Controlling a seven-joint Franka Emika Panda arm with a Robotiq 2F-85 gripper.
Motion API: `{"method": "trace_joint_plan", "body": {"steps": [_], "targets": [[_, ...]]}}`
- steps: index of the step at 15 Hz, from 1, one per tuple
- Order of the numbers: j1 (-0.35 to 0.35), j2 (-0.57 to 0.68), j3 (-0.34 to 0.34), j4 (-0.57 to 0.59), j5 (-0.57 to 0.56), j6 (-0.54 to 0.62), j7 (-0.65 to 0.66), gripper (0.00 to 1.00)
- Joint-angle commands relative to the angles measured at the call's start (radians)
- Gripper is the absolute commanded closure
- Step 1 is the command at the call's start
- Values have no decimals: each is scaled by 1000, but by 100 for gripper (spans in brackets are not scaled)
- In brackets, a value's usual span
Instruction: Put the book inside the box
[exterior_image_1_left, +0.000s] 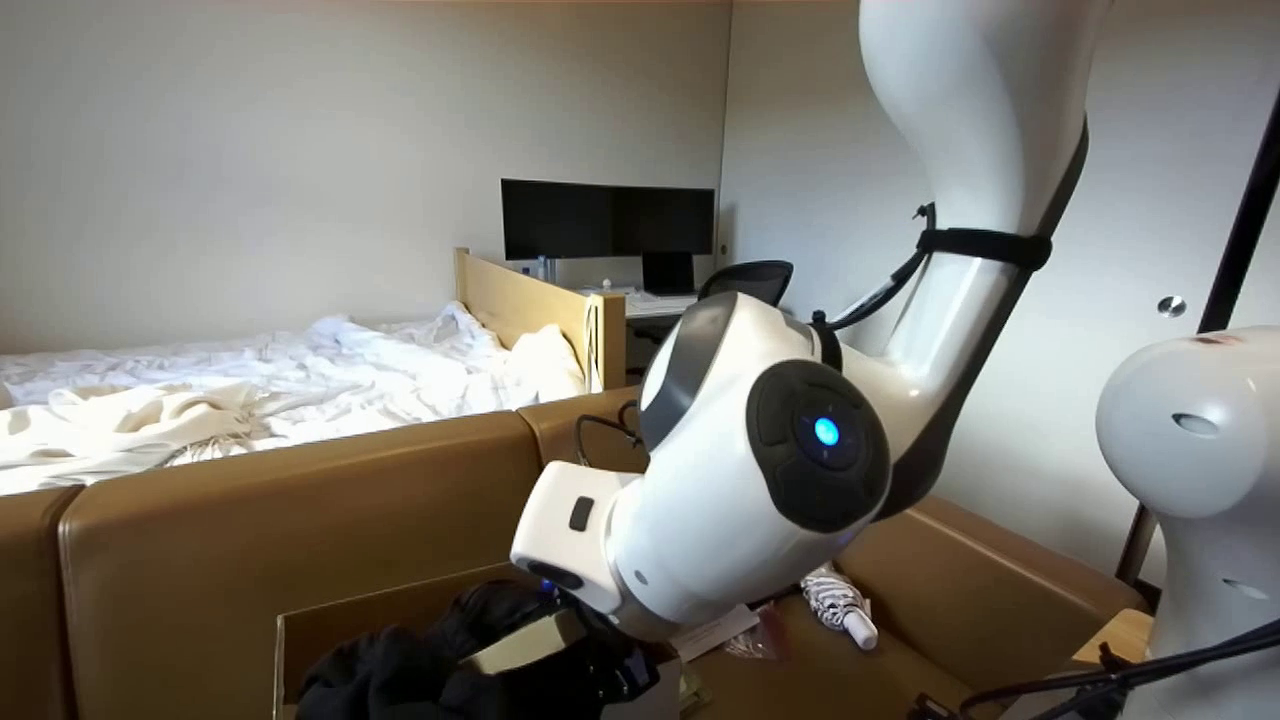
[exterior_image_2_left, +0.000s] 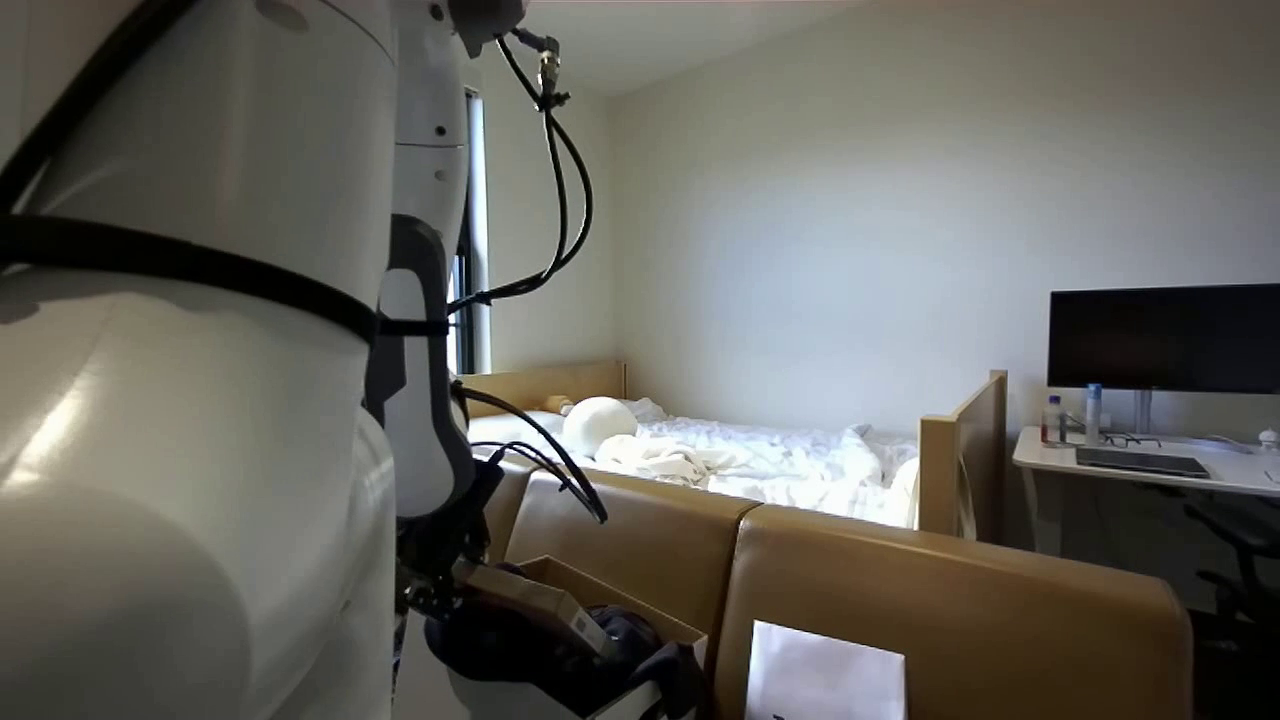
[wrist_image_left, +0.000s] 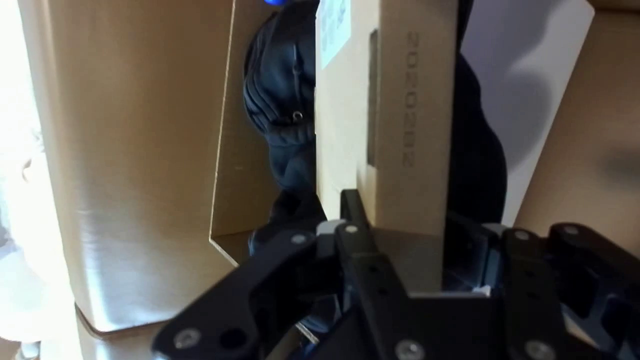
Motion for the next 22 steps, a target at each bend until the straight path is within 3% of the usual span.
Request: {"method": "trace_joint_plan", "body": {"steps": [1, 2, 3, 5, 6, 7, 11, 12, 16, 22], "targets": [[128, -96, -89, -3, -24, -251, 54, 93], [178, -125, -129, 8, -29, -332, 72, 93], [103, -200, -68, 13, -27, -411, 43, 93], [116, -298, -93, 31, -75, -525, 37, 93], [114, -336, -115, 30, -106, -505, 21, 93], [23, -320, -4, 11, -83, -542, 12, 72], [35, -412, -58, 20, -120, -543, 10, 72], [37, -416, -60, 21, -120, -543, 10, 93], [99, -492, -107, 109, -173, -638, 95, 93], [87, -796, -123, 150, -318, -815, -4, 93]]}}
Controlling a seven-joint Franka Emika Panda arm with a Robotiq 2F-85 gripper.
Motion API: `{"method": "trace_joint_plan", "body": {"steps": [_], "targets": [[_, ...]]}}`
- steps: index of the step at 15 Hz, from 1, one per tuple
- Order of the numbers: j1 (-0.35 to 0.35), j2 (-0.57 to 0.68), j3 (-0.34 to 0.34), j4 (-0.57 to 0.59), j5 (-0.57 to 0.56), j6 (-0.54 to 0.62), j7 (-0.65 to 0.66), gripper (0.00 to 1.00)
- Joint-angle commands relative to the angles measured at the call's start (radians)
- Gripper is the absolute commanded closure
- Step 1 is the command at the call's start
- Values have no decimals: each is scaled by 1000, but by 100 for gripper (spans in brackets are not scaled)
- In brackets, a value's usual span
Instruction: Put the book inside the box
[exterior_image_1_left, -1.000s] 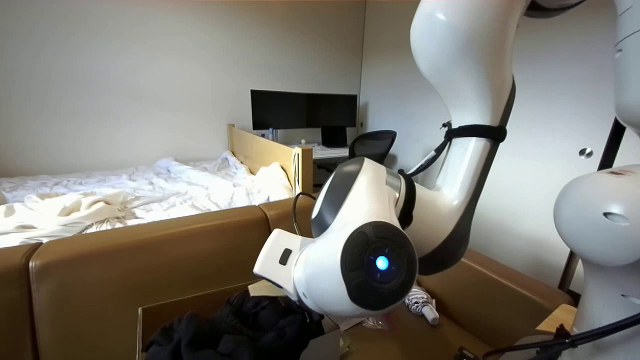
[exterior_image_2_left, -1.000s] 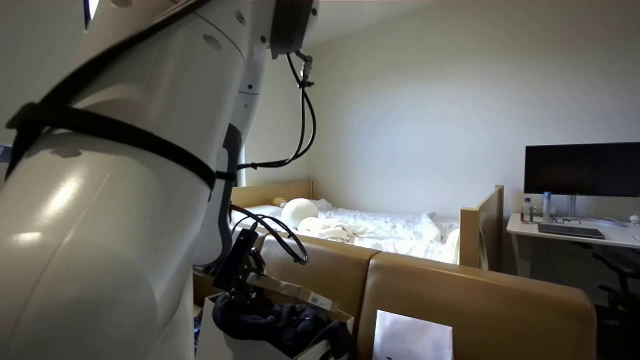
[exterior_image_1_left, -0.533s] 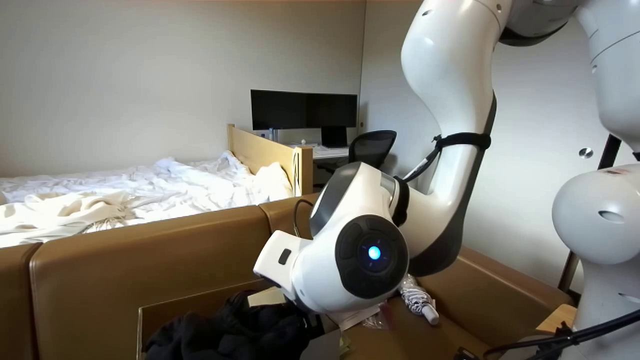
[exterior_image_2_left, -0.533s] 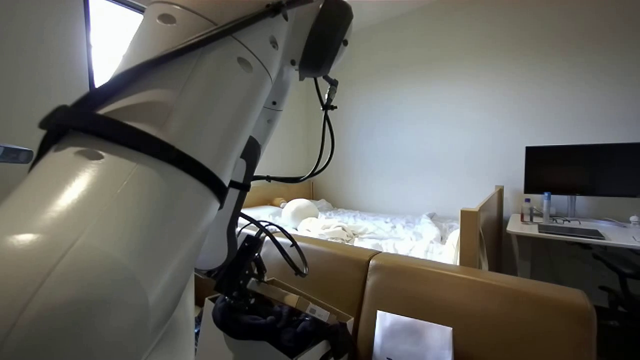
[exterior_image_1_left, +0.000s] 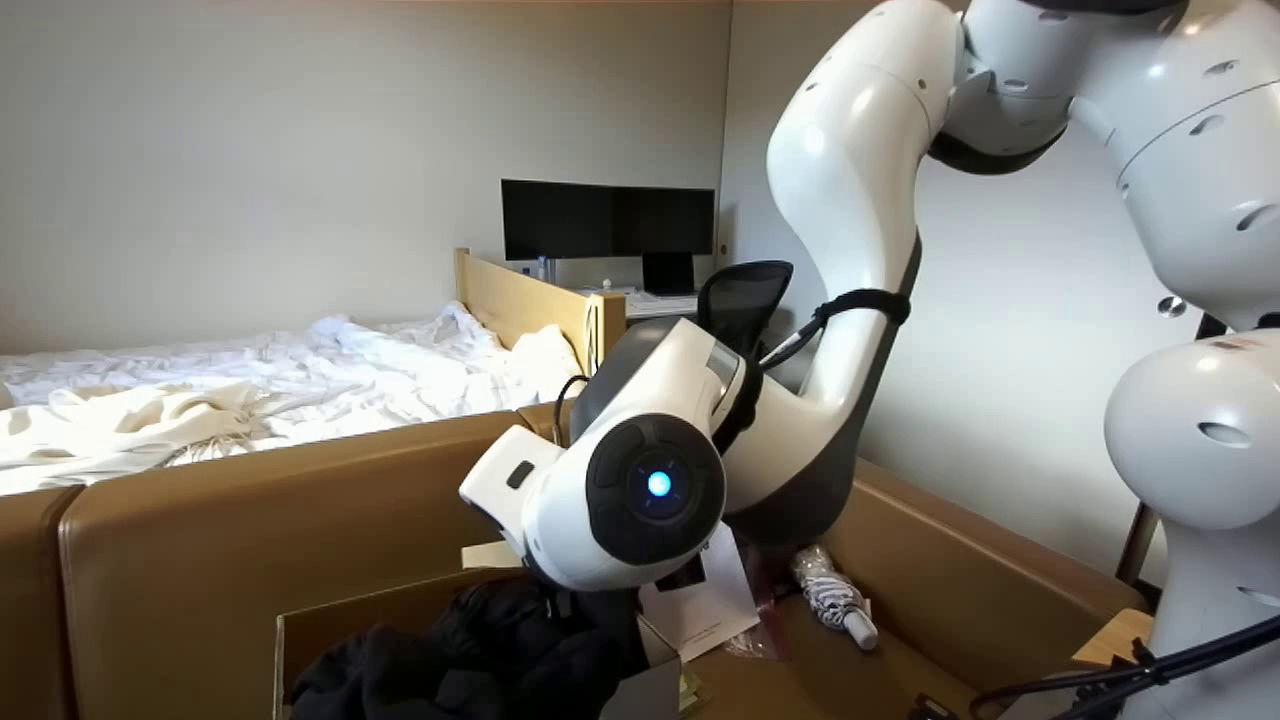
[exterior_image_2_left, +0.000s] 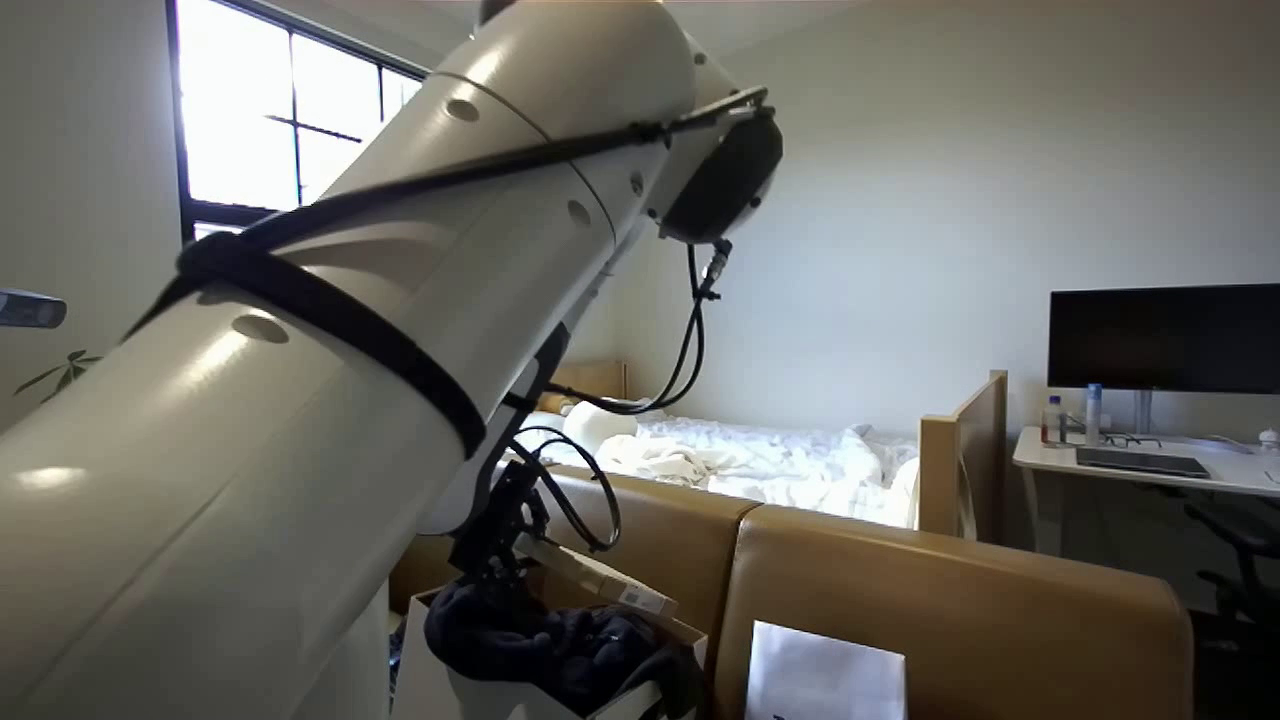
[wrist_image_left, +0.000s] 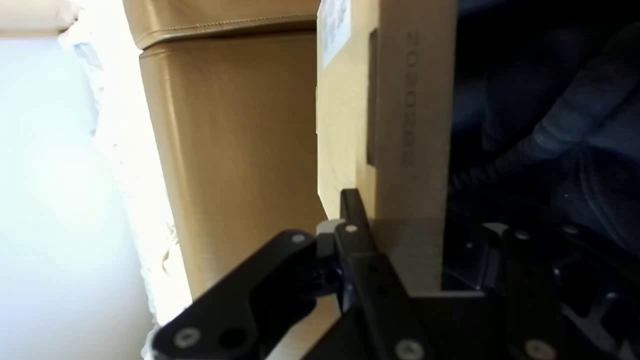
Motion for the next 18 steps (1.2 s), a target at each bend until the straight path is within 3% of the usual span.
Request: {"method": "trace_joint_plan", "body": {"steps": [1, 4, 5, 7, 13, 18], "targets": [[1, -235, -23, 8, -98, -129, -79, 93], [2, -377, -43, 32, -156, -190, -125, 93], [2, -415, -46, 43, -174, -206, -141, 47], [3, -480, -48, 68, -217, -243, -164, 40], [5, -663, -45, 131, -355, -358, -235, 1], [8, -720, 7, 180, -426, -353, -281, 0]]}}
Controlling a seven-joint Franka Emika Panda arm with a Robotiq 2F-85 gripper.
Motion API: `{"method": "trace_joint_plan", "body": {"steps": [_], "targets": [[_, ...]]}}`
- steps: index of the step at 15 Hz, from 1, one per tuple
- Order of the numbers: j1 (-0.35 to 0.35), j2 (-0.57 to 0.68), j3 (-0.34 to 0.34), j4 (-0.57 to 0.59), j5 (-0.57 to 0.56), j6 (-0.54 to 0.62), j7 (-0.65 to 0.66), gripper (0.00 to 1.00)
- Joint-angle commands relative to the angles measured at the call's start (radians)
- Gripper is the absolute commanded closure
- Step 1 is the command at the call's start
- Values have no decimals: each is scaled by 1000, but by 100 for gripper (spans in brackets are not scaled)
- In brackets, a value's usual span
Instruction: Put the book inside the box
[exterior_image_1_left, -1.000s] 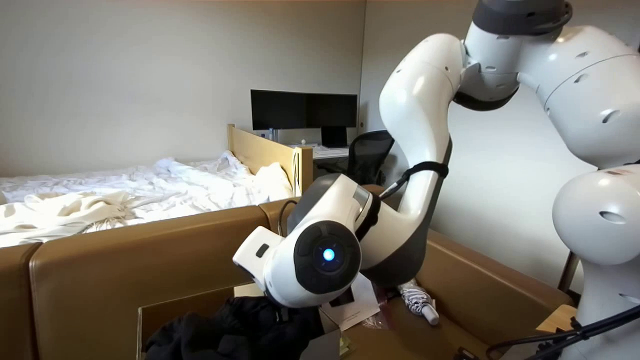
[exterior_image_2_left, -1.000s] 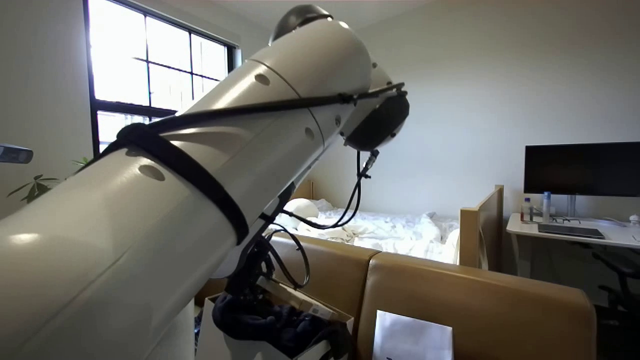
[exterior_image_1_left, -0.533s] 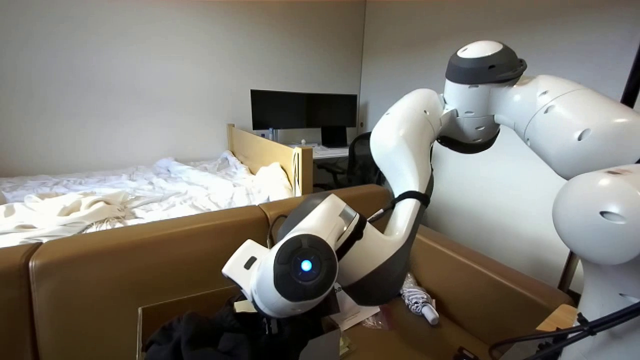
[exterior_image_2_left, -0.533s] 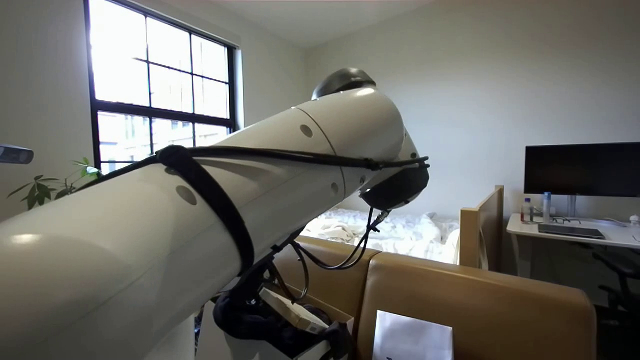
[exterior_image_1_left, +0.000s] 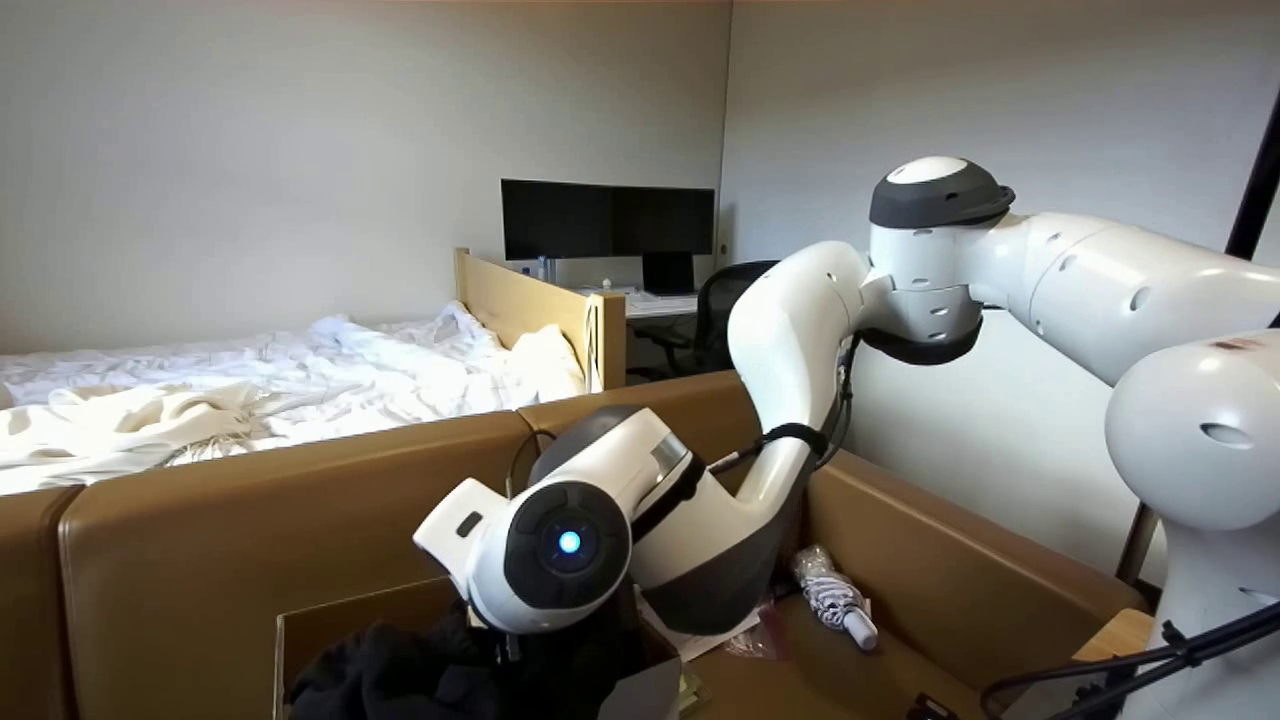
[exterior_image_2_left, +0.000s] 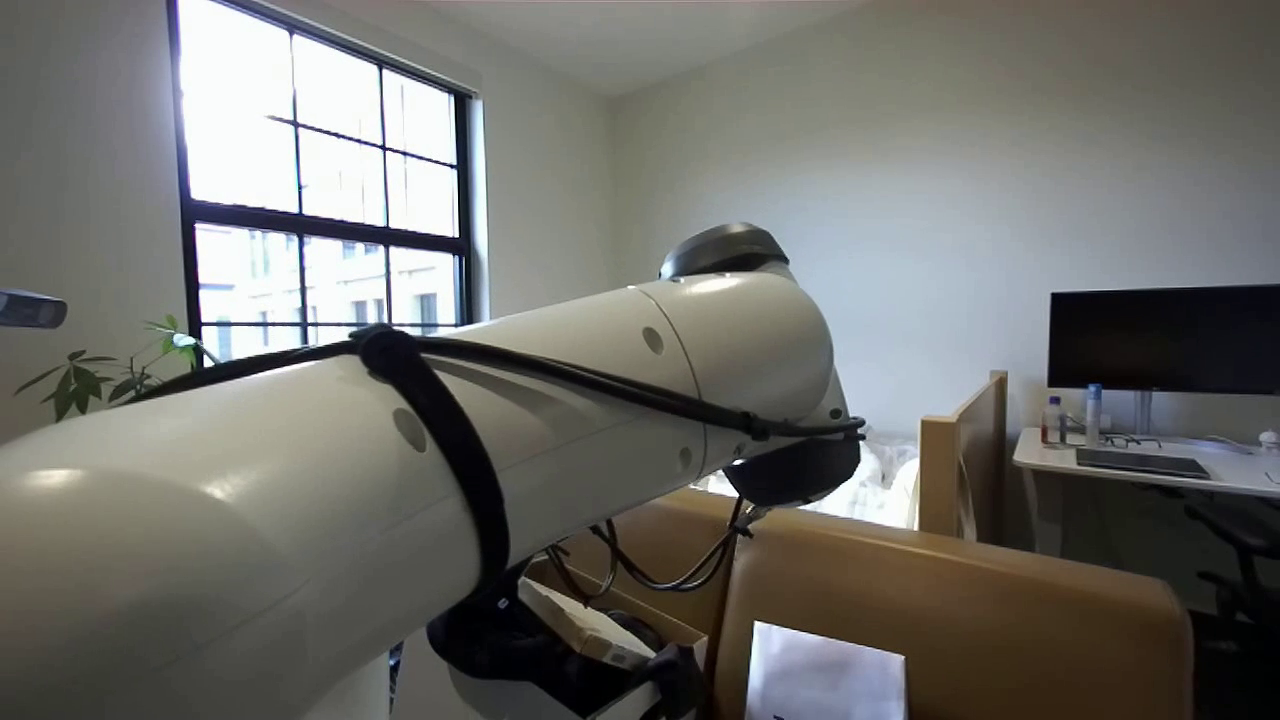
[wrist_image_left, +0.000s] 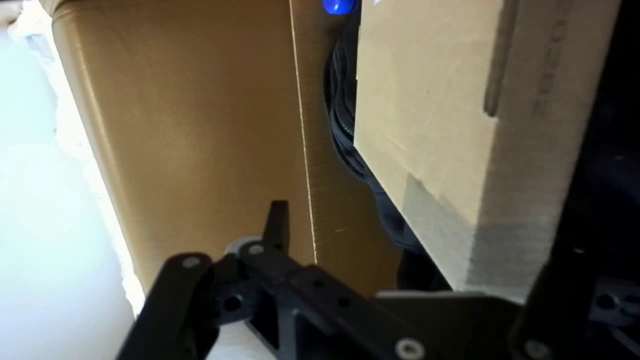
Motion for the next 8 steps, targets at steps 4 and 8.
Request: {"method": "trace_joint_plan", "body": {"steps": [4, 8], "targets": [[3, -82, 153, 59, -69, -41, -56, 0], [7, -35, 211, 100, -64, -25, -64, 0]]}}
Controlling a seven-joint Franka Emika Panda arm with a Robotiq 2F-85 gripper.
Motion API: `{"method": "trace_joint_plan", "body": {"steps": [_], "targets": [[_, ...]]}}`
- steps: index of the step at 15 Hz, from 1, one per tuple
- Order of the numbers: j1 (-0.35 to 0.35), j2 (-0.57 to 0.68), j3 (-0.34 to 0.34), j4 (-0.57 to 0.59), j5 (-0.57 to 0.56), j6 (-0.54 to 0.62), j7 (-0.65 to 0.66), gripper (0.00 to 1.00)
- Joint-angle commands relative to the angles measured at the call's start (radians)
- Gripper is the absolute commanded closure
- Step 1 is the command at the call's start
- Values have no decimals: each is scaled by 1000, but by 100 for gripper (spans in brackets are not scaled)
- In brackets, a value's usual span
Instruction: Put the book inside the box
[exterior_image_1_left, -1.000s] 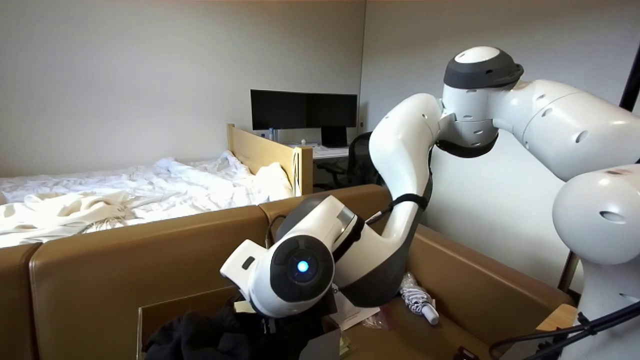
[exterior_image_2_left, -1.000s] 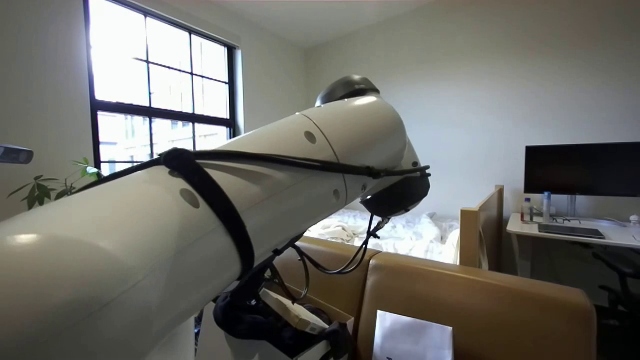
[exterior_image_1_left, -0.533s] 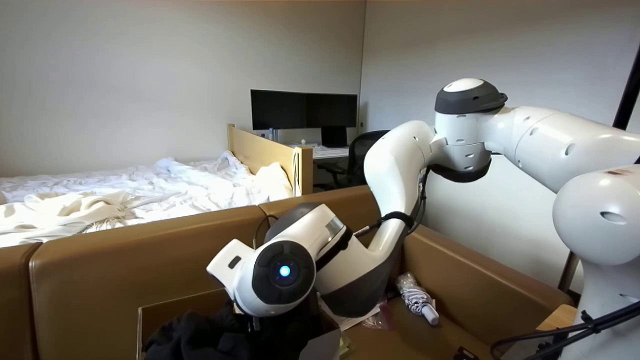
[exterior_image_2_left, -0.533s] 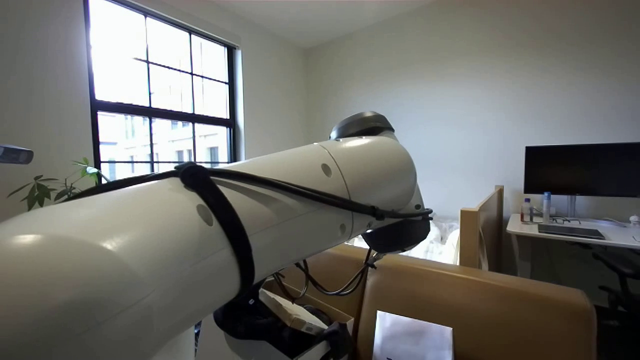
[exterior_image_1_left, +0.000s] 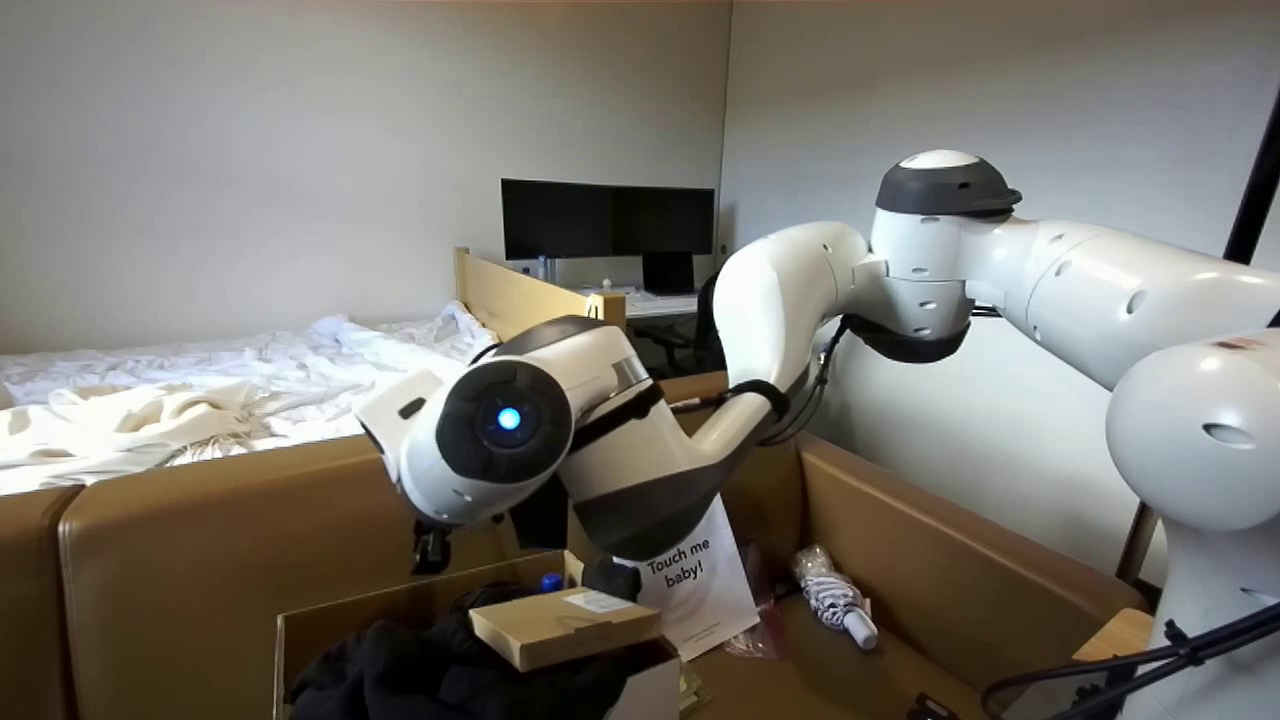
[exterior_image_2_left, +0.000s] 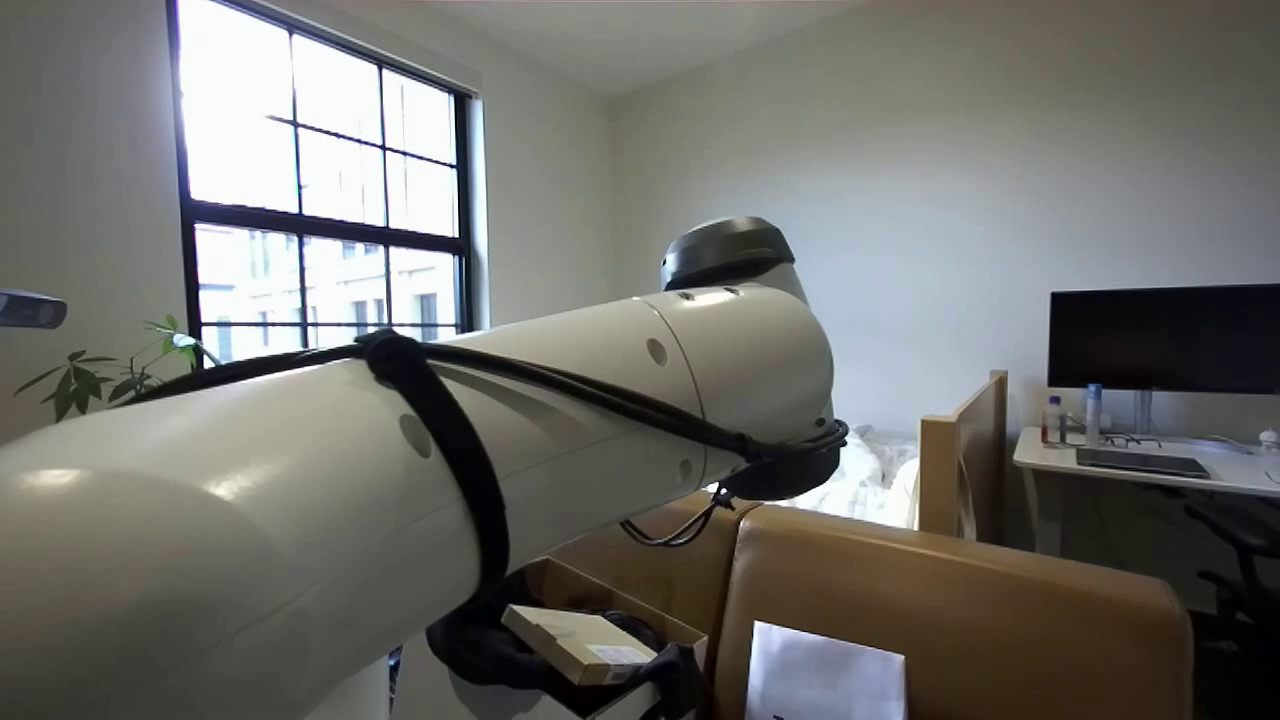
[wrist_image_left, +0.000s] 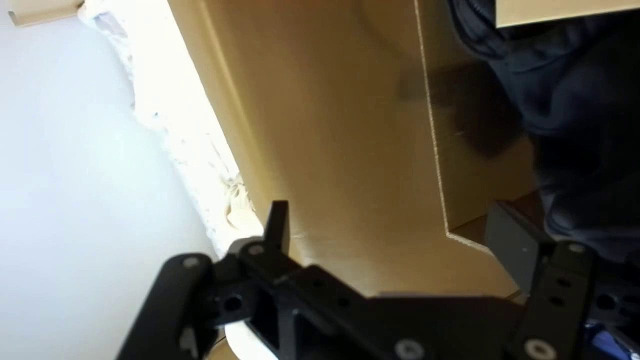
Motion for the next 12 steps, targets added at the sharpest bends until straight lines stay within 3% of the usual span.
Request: {"method": "trace_joint_plan", "body": {"steps": [1, 6, 12], "targets": [[0, 8, 50, 20, -18, -22, -68, 0], [-2, 95, 70, 58, -10, -18, -60, 0], [-2, 82, 61, 72, 13, 11, -43, 0]]}}
